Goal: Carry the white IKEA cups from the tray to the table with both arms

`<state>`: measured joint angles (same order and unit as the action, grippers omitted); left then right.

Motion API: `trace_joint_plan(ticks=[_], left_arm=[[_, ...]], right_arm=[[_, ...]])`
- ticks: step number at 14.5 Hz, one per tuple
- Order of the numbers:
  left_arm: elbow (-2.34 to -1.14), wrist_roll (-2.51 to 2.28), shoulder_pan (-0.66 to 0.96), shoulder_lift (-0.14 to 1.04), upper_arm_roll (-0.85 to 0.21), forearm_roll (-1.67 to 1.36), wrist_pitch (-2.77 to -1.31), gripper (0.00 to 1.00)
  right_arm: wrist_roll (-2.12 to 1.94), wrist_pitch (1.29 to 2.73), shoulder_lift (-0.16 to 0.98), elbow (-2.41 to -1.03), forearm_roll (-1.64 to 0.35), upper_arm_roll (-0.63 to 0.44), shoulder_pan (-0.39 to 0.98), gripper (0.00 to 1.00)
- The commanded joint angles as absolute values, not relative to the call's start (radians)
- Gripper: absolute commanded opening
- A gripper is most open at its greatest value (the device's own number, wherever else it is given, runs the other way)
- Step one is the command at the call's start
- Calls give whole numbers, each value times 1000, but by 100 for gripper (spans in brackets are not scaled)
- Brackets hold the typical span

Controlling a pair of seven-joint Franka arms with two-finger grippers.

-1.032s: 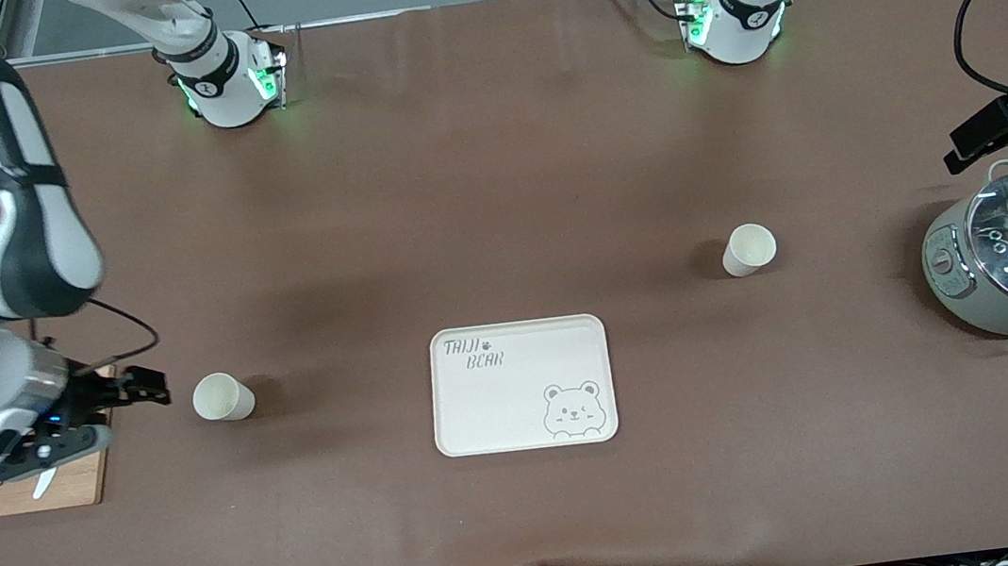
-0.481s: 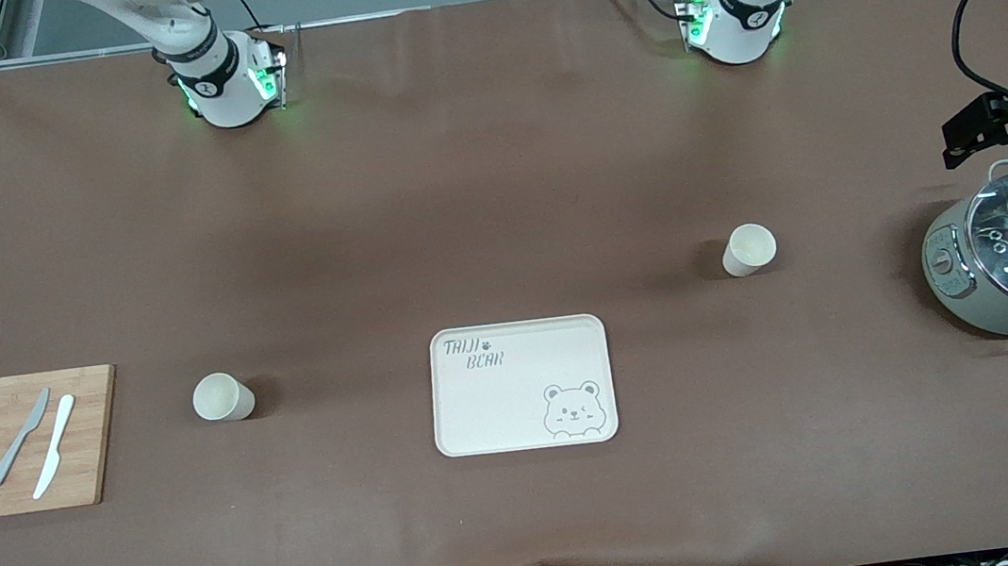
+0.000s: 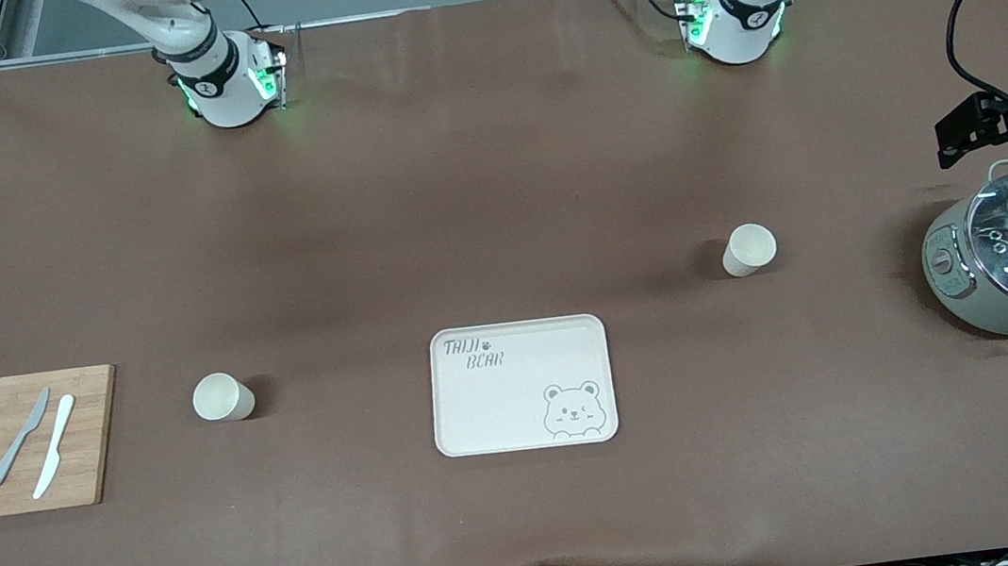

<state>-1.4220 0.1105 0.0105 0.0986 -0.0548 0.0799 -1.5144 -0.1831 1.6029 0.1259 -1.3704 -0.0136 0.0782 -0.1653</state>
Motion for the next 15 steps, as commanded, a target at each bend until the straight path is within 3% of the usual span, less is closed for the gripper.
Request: trace_joint_plan(ticks=[1, 15], left_arm=[[-1413, 146, 5, 97, -66, 77, -1517, 100], [-1413, 143, 2, 95, -64, 44, -1525, 100]], right_arm=[[-103, 1632, 137, -1385, 1, 87, -150, 100], [-69, 1632, 138, -1376, 2, 89, -144, 100]])
